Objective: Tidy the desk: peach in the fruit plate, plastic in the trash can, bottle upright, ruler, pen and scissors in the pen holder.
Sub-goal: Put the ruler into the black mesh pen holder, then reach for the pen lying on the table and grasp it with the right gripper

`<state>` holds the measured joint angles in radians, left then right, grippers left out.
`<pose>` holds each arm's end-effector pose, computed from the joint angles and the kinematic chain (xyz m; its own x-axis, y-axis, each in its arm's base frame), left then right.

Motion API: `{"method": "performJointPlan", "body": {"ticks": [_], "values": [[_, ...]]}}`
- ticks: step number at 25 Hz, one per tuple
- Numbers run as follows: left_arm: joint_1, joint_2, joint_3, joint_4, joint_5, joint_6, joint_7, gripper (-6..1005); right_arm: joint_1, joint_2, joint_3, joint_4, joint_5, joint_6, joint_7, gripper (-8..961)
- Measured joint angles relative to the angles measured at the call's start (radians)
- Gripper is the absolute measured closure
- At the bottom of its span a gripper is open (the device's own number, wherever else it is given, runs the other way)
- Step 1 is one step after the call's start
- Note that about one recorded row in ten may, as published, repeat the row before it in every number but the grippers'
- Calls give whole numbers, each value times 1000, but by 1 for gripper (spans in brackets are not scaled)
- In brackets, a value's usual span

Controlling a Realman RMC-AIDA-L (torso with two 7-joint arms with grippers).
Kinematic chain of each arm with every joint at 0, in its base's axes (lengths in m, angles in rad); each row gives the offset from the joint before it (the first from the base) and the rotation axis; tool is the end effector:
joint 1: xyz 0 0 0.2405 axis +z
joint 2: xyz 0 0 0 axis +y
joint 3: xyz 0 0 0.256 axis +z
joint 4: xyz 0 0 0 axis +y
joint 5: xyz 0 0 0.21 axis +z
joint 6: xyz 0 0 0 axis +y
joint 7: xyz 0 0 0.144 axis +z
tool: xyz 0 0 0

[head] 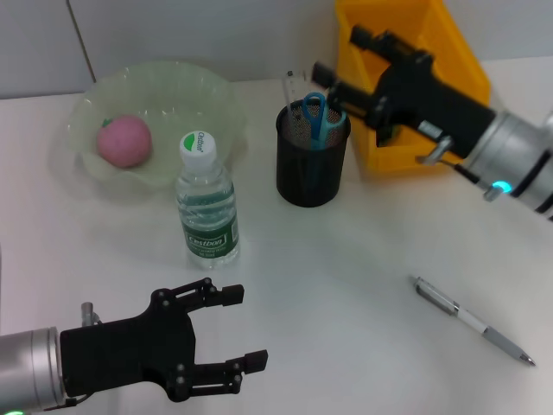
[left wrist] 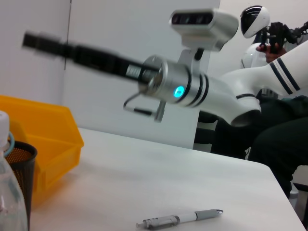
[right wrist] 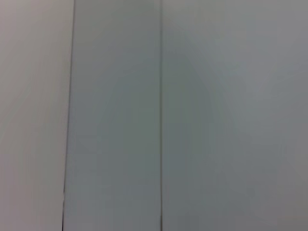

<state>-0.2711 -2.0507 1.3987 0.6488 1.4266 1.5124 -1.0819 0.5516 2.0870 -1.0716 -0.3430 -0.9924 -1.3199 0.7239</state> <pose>-0.2601 0.2494 -0.0541 0.8023 0.1847 0.5677 0.2530 -0.9665 -0.0432 0.2297 0.3662 -0.0123 0.6387 0.1234 -0.7595 -0.4661 -0.7234 -0.5094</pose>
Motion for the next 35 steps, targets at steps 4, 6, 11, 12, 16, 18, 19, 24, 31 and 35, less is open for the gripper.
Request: {"method": "performJointPlan", "body": {"ticks": [4, 6, 11, 12, 16, 18, 19, 24, 31, 35], "values": [[0, 1, 0, 1, 0, 3, 1, 158, -92, -6, -1, -271, -64, 4, 292, 183], [0, 2, 1, 1, 0, 3, 1, 158, -106, -7, 2, -337, -104, 12, 363, 182], [0, 2, 3, 2, 0, 3, 1, 158, -130, -8, 41, -697, -490, 40, 869, 179], [-1, 1, 3, 3, 2, 3, 1, 158, -128, -9, 53, -772, -589, 20, 983, 179], [-1, -5, -6, 10, 33, 3, -5, 158, -116, -8, 65, -1052, -939, -106, 1414, 147], [-2, -6, -6, 11, 38, 3, -6, 158, -96, -9, 75, -1192, -1101, -219, 1599, 126], [-2, -6, -5, 11, 39, 3, -5, 158, -65, -9, 79, -1333, -1253, -359, 1747, 115], [-5, -7, -3, 11, 41, 4, 2, 159, 8, -11, 77, -1475, -1436, -592, 1893, 118], [-7, -8, -2, 10, 50, -2, 11, 159, 67, -19, 17, -1428, -1619, -739, 1927, 121], [-5, -9, -4, 10, 51, -2, 20, 159, 58, -12, -37, -1295, -1648, -717, 1918, 122]]}}
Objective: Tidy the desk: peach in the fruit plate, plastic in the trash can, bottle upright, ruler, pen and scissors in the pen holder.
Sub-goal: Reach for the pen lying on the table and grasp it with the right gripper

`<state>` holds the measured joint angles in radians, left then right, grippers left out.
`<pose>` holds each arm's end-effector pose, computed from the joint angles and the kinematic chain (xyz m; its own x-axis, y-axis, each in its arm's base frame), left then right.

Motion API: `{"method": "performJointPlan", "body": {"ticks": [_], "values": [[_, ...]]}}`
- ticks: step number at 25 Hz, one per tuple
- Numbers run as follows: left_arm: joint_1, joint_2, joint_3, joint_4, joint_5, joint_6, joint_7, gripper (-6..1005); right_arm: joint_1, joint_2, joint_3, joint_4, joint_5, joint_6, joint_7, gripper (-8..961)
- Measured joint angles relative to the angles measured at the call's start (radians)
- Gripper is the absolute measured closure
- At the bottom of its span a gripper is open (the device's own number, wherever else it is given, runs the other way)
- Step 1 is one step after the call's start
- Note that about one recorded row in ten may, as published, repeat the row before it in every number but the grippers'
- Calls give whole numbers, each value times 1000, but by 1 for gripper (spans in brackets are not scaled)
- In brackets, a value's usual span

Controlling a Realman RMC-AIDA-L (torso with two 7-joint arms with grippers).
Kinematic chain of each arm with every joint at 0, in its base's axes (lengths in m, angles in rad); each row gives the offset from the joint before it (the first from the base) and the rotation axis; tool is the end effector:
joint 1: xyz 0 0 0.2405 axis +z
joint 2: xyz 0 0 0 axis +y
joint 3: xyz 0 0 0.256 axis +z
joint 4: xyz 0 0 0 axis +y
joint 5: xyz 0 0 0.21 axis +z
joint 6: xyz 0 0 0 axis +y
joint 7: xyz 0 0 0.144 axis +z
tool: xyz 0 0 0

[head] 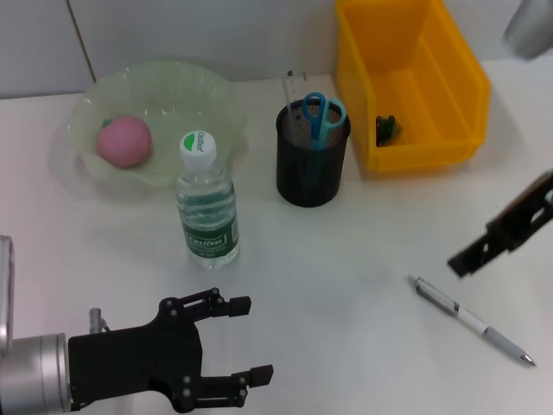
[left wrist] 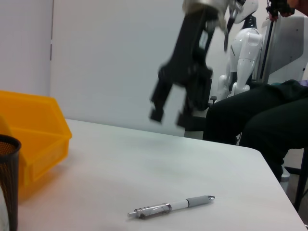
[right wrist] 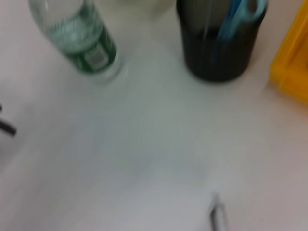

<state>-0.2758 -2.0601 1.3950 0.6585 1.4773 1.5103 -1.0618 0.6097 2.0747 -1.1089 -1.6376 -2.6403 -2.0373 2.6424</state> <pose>-0.2595 0.2473 -0.0593 0.8284 0.1573 0.5376 0.2116 -0.9765 -0.0403 0.1687 0.3179 0.0783 0.5915 -0.7810 0.2002 -0.6661 -0.6133 -0.4244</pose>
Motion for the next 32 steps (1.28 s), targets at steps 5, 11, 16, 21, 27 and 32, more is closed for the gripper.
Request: {"method": "performJointPlan", "body": {"ticks": [5, 11, 16, 21, 27, 32], "values": [[-2, 0, -2, -1, 0, 0, 10, 159, -18, 4, -79, 91, -55, 76, 0, 121], [-2, 0, 0, -3, 2, -2, 25, 159, -27, 6, -122, 134, -88, 141, 16, 122], [-2, -1, 2, -6, 2, -2, 26, 159, -29, 7, -225, 166, -134, 202, 60, 123], [-2, -2, 2, -7, 2, -1, 26, 159, -22, 8, -283, 201, -139, 246, 95, 124], [-2, -2, 4, -8, 2, -1, 26, 159, -17, 10, -307, 250, -133, 281, 107, 125], [-2, -2, 5, -8, 1, -1, 26, 159, -15, 11, -349, 276, -132, 313, 124, 126]]}}
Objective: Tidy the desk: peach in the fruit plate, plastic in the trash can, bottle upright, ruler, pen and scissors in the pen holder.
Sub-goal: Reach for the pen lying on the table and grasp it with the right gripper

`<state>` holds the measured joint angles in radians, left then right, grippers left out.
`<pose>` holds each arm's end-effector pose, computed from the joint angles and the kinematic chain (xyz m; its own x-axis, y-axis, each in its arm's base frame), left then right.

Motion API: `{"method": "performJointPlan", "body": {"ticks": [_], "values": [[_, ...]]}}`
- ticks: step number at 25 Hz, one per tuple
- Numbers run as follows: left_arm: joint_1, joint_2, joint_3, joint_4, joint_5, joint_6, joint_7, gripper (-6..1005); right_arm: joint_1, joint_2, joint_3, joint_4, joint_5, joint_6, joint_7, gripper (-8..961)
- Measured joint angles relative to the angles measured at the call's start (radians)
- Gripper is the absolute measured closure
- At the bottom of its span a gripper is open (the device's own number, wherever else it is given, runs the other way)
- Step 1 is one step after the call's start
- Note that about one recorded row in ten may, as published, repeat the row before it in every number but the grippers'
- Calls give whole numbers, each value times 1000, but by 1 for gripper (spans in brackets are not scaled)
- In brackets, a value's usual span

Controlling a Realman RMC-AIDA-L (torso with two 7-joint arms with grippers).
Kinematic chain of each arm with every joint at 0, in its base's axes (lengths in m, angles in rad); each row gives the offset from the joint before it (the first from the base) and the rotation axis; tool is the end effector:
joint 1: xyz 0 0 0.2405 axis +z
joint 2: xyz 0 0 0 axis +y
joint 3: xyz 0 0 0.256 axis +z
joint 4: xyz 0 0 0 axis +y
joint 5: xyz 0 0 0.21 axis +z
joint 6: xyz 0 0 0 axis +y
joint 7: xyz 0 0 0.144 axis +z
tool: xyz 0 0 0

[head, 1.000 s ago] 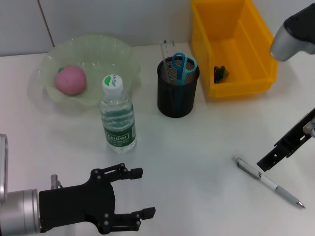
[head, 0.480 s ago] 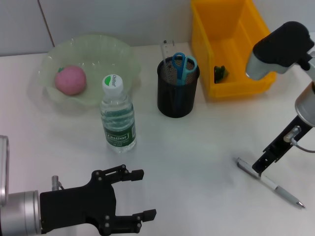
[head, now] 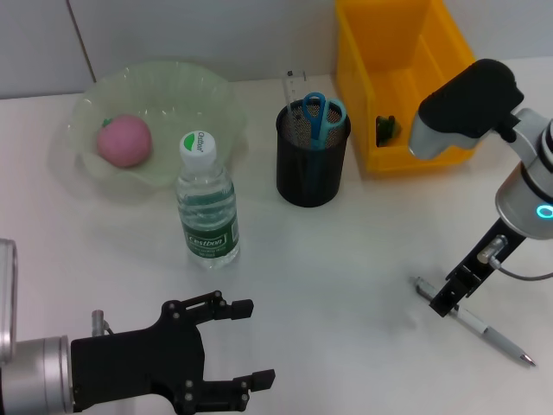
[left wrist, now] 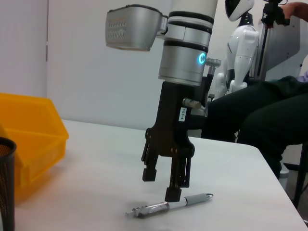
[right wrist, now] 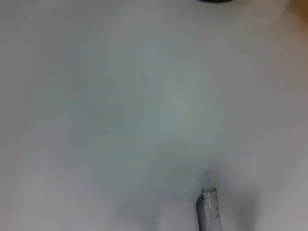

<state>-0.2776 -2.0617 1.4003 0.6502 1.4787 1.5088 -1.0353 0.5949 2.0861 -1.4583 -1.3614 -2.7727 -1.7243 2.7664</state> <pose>-0.2599 0.2459 -0.0615 0.8341 0.1389 0.5339 0.1927 -0.9802 -0.0461 0.2023 0.3314 0.0020 0.5056 -0.7901 0.3465 -0.5848 -0.6092 -0.5356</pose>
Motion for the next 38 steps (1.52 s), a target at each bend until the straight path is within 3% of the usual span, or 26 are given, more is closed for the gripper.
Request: {"method": "performJointPlan", "body": {"ticks": [12, 27, 31, 38], "values": [[3, 0, -1, 1, 0, 4, 1, 159, 28, 0, -36, 87, -3, 72, 7, 127], [2, 0, 0, 0, 0, 5, 2, 159, 26, 0, -59, 93, 23, 85, 18, 142], [4, 0, 0, 0, 0, 5, 2, 159, 27, -1, -66, 97, 23, 86, 18, 350], [6, 0, 0, 0, 0, 5, 2, 159, 31, -2, -69, 99, 20, 92, 18, 392]]}}
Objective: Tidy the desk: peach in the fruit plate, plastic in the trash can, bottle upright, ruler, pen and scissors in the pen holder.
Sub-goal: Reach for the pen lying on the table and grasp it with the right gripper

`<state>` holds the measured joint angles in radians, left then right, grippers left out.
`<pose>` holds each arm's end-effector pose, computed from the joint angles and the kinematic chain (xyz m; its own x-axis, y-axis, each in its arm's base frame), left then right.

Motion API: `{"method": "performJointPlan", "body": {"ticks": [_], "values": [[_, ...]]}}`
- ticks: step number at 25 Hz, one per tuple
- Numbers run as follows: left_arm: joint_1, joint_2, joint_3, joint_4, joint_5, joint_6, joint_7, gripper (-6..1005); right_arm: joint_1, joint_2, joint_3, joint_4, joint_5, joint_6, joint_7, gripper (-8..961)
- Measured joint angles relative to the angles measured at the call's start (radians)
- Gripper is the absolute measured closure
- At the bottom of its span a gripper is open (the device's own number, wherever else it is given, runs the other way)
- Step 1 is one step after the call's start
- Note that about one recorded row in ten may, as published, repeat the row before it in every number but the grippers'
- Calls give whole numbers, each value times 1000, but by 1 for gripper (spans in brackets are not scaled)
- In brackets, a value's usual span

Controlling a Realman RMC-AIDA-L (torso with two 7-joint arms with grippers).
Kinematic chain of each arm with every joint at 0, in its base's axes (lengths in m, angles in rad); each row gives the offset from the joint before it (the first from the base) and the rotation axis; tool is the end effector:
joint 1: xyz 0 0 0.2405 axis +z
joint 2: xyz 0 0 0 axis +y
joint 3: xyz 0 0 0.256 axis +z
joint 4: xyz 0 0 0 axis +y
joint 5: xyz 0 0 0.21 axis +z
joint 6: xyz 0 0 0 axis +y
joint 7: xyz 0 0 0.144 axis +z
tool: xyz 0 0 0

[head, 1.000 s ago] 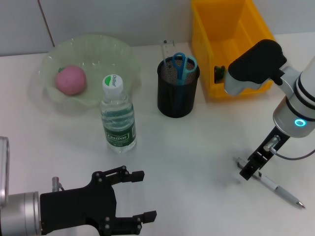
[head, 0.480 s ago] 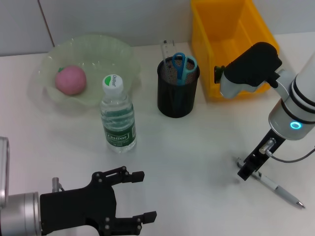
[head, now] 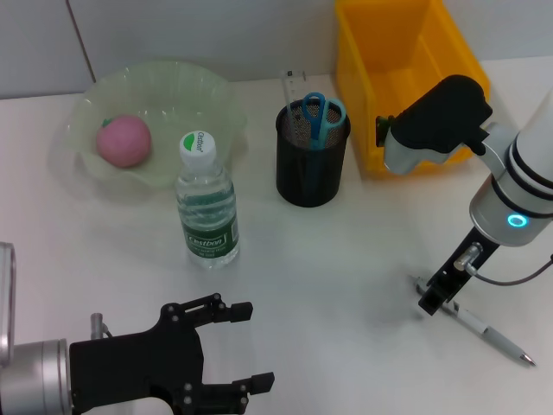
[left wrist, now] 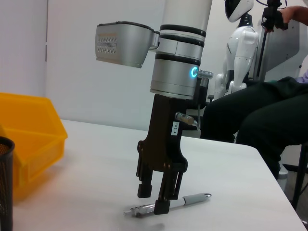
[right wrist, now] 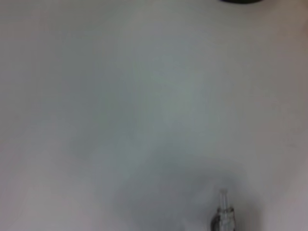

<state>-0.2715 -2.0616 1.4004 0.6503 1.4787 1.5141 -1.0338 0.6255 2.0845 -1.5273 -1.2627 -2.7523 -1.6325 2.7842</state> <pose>-0.2610 0.2437 -0.0613 0.8322 0.1420 0.5360 0.1949 -0.9799 -0.0431 0.2043 0.3370 -0.0193 0.5189 -0.7714 0.3682 -0.5667 -0.6330 -0.5274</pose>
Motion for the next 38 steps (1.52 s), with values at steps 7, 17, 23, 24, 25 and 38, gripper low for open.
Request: {"method": "performJointPlan", "body": {"ticks": [7, 17, 23, 24, 25, 38], "values": [[0, 0, 0, 0, 0, 0, 0, 159, 7, 0, -2, 32, -1, 22, -1, 397], [-1, 0, 0, 0, 0, 0, 0, 158, 9, 0, -5, 42, 3, 31, -6, 404], [-3, 0, 0, 0, 0, 1, 0, 158, 10, -1, -6, 50, 4, 32, -10, 522], [-3, 0, 0, 0, 0, 1, 0, 158, 10, -1, -6, 52, 4, 33, -10, 552], [-3, 0, 0, 0, 0, 1, 0, 158, 11, -1, -7, 53, 4, 33, -10, 581], [-3, 0, 0, -1, 0, 2, 0, 158, 29, -3, -17, 81, 3, 33, -13, 614]]}}
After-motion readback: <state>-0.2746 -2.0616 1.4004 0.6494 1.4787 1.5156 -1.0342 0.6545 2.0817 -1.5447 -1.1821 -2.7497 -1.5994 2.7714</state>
